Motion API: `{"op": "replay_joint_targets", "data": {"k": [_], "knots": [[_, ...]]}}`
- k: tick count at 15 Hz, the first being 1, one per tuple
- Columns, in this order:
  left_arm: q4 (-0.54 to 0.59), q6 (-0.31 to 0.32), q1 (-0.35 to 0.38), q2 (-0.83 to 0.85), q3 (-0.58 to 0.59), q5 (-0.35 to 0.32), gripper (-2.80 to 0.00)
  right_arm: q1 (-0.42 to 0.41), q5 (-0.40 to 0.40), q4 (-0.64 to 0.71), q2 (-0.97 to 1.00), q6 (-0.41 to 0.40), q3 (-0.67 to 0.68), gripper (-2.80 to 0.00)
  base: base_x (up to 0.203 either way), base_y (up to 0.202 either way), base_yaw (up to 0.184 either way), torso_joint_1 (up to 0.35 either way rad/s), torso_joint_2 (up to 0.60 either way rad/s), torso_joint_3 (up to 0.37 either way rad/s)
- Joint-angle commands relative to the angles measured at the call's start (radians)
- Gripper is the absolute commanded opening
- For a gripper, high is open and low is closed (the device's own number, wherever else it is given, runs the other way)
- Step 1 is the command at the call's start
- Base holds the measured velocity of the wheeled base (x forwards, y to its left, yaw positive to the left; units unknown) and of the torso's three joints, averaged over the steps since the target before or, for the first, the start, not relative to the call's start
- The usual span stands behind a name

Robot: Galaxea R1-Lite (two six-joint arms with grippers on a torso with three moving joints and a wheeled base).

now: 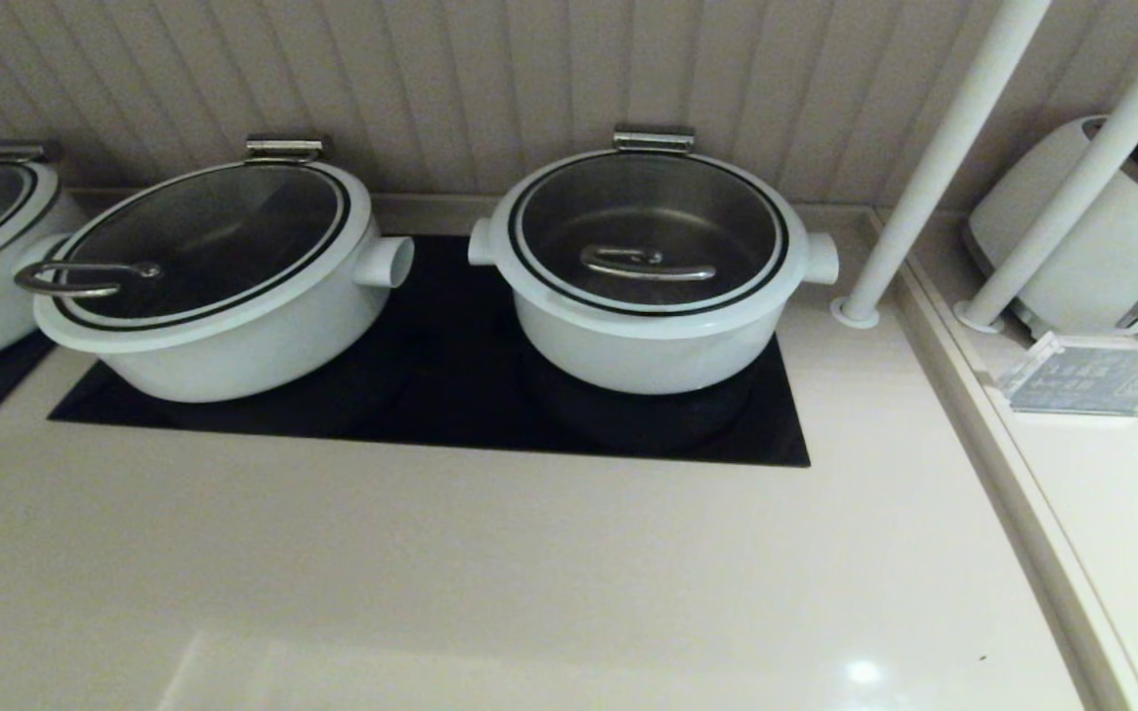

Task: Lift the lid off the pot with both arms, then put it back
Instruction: Open the food pot lid a small opening with the right arm

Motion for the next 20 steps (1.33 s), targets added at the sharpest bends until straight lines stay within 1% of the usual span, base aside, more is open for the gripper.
{"op": "replay_joint_targets", "data": {"k": [1,20], "knots": [[-0.001,0.001,0.0,0.0,0.0,0.001,-2.8,0.0,0.0,0.002,0.0,0.0,0.0,-2.8,0.0,0.0,0.0,0.0,0.0,0.0],[-0.001,0.001,0.0,0.0,0.0,0.001,-2.8,0.0,0.001,0.002,0.0,-0.005,0.0,-2.8,0.0,0.0,0.0,0.0,0.0,0.0]]}}
